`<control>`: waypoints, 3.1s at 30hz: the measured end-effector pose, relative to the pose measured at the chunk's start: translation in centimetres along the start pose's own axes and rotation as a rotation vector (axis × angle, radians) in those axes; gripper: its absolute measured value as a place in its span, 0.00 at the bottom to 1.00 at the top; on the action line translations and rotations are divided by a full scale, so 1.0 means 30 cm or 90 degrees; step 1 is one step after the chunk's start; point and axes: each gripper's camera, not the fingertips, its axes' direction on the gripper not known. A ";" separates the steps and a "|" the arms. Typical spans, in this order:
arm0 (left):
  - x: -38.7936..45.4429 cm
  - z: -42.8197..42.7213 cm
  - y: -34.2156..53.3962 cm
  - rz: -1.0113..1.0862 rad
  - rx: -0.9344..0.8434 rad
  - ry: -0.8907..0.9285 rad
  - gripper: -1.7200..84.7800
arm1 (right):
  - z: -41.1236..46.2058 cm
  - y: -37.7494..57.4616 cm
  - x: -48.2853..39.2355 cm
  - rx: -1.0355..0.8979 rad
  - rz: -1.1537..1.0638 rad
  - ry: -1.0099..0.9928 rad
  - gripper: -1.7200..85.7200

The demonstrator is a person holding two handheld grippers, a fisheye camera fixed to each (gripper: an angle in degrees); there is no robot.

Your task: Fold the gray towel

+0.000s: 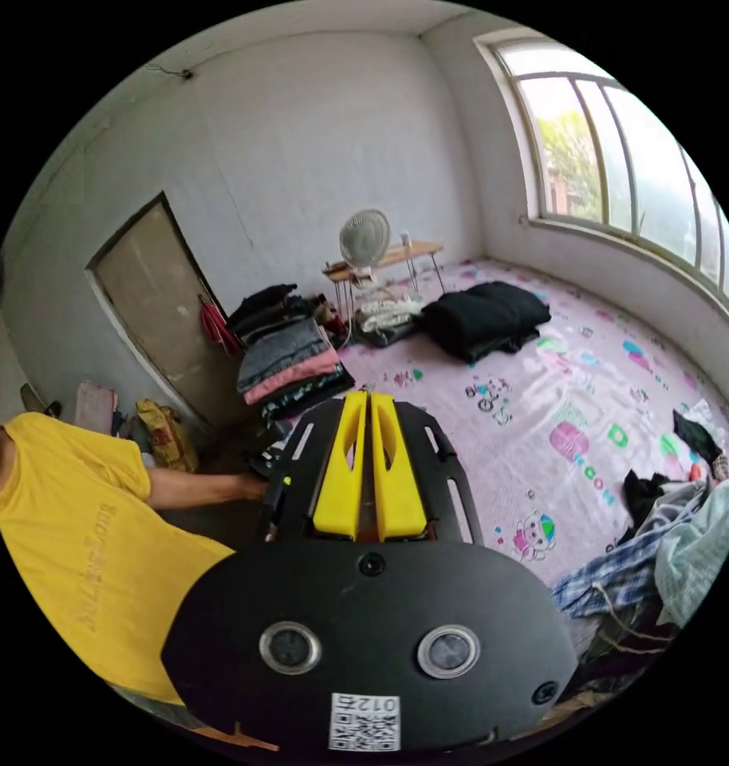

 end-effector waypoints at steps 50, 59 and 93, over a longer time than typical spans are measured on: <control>1.002 0.491 -0.358 0.348 0.237 -0.309 0.02 | -1.251 0.339 -0.194 0.378 -0.009 -0.068 0.02; 0.649 0.809 0.282 0.187 0.194 -0.381 0.05 | -0.874 0.512 0.024 0.123 0.105 -0.123 0.03; 0.418 2.557 0.026 0.486 -0.400 -0.346 0.04 | -0.374 0.835 0.297 -0.082 0.500 -0.103 0.03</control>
